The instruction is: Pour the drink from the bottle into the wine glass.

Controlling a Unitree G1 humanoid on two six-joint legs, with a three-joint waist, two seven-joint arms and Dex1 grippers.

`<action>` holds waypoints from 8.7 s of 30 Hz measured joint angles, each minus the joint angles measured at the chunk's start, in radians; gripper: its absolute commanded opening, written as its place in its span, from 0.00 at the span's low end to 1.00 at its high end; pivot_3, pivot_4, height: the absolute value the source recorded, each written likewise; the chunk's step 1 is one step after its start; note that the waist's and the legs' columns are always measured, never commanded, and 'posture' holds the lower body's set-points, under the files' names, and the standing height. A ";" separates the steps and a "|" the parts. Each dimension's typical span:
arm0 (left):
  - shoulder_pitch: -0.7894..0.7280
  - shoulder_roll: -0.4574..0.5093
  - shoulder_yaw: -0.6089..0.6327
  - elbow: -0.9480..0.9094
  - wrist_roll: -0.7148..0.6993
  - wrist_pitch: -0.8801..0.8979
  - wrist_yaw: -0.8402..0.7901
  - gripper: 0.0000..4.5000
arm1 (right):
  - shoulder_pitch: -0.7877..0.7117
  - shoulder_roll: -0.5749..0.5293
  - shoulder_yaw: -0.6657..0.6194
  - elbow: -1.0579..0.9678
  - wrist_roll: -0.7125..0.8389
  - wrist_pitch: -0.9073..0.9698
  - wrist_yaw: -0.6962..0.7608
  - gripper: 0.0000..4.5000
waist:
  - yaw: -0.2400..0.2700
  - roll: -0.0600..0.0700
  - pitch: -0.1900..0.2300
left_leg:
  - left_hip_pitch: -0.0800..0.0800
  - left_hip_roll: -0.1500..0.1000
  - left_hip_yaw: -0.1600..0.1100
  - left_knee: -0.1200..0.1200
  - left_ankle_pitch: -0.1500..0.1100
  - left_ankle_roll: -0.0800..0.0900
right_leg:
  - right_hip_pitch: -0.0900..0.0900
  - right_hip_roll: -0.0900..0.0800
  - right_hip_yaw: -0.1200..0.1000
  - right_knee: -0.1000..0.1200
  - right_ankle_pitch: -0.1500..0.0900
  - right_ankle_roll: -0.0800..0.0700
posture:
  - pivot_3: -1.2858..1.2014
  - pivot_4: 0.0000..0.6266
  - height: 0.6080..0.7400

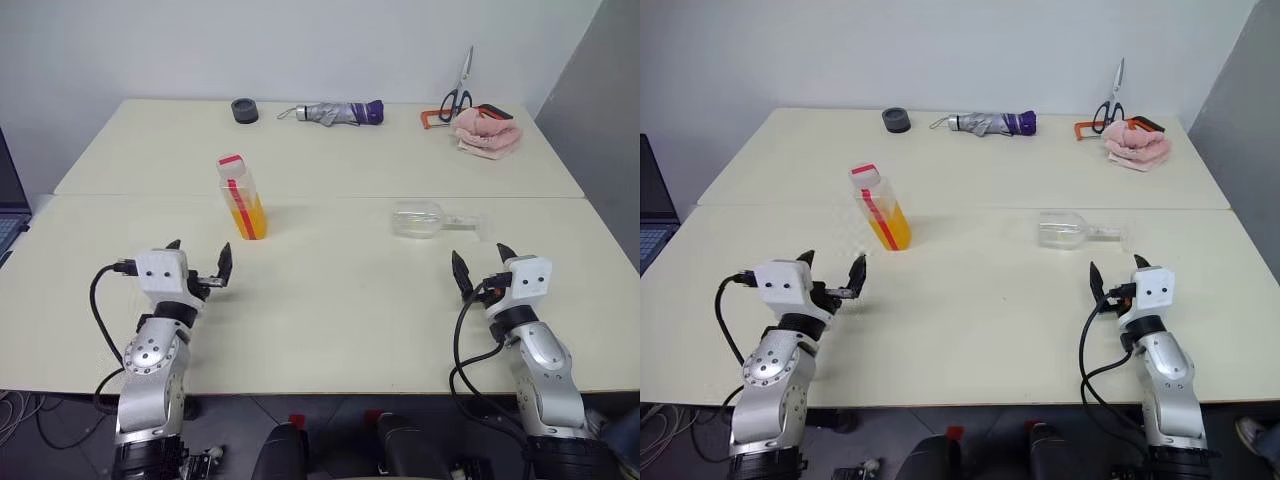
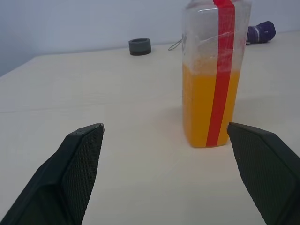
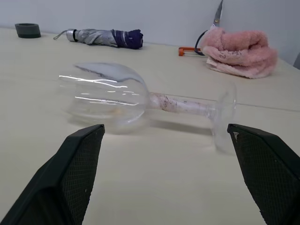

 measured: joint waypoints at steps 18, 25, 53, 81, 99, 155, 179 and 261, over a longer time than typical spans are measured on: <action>-0.055 0.013 -0.020 0.010 -0.012 0.070 -0.010 1.00 | 0.008 -0.106 0.142 -0.126 0.117 0.143 0.237 1.00 | 0.000 0.000 0.000 | 0.000 0.000 -0.001 0.001 0.000 0.000 | 0.000 0.000 -0.001 0.000 0.000 0.000 | 0.52 0.24 1.00; -0.121 -0.004 -0.071 0.019 0.012 0.111 0.022 1.00 | -0.027 -0.185 0.176 -0.207 0.185 0.285 0.328 1.00 | 0.001 0.000 0.000 | 0.000 0.000 -0.001 0.001 0.000 0.000 | 0.000 0.000 -0.001 0.000 0.000 0.000 | 0.52 0.24 1.00; -0.415 -0.032 -0.094 0.238 0.072 0.135 0.099 1.00 | -0.150 -0.272 0.172 -0.270 0.299 0.418 0.438 1.00 | 0.002 -0.001 -0.001 | -0.002 -0.002 -0.003 0.002 0.000 0.000 | 0.000 0.000 -0.002 0.000 0.000 0.000 | 0.52 0.24 1.00; -0.551 -0.044 -0.110 0.394 0.109 0.126 0.167 1.00 | -0.197 -0.268 0.176 -0.242 0.294 0.418 0.441 1.00 | 0.002 -0.001 0.000 | -0.003 -0.002 -0.004 0.003 0.000 0.000 | 0.000 -0.001 -0.002 0.000 0.000 0.000 | 0.52 0.24 1.00; -0.572 -0.059 -0.118 0.417 0.112 0.104 0.181 0.52 | -0.197 -0.269 0.176 -0.234 0.293 0.418 0.448 1.00 | 0.002 -0.001 0.000 | -0.003 -0.002 -0.004 0.003 0.000 0.000 | 0.000 -0.001 -0.002 0.000 0.000 0.000 | 0.52 0.24 1.00; -0.641 -0.013 -0.482 0.381 -0.097 0.105 -0.939 0.44 | -0.322 -0.325 0.164 -0.583 0.479 0.822 0.102 1.00 | 0.000 -0.001 0.000 | -0.014 -0.003 -0.014 0.016 0.000 0.001 | -0.002 0.001 -0.009 0.002 0.000 0.001 | 0.52 0.24 1.00; -0.637 -0.012 -0.472 0.379 -0.090 0.101 -0.927 0.44 | -0.384 -0.246 0.248 -0.467 0.389 0.762 0.162 0.42 | 0.000 -0.001 0.000 | -0.015 -0.003 -0.016 0.016 0.000 0.001 | -0.002 0.000 -0.011 0.002 0.001 0.001 | 0.52 0.24 1.00; -0.738 0.011 -0.421 0.492 -0.076 0.091 -1.014 0.43 | -0.431 -0.306 0.125 -0.444 0.472 0.711 0.400 0.96 | 0.002 0.001 0.002 | -0.018 -0.005 -0.021 0.016 -0.001 0.002 | -0.002 -0.001 -0.014 0.000 0.000 0.001 | 0.52 0.24 1.00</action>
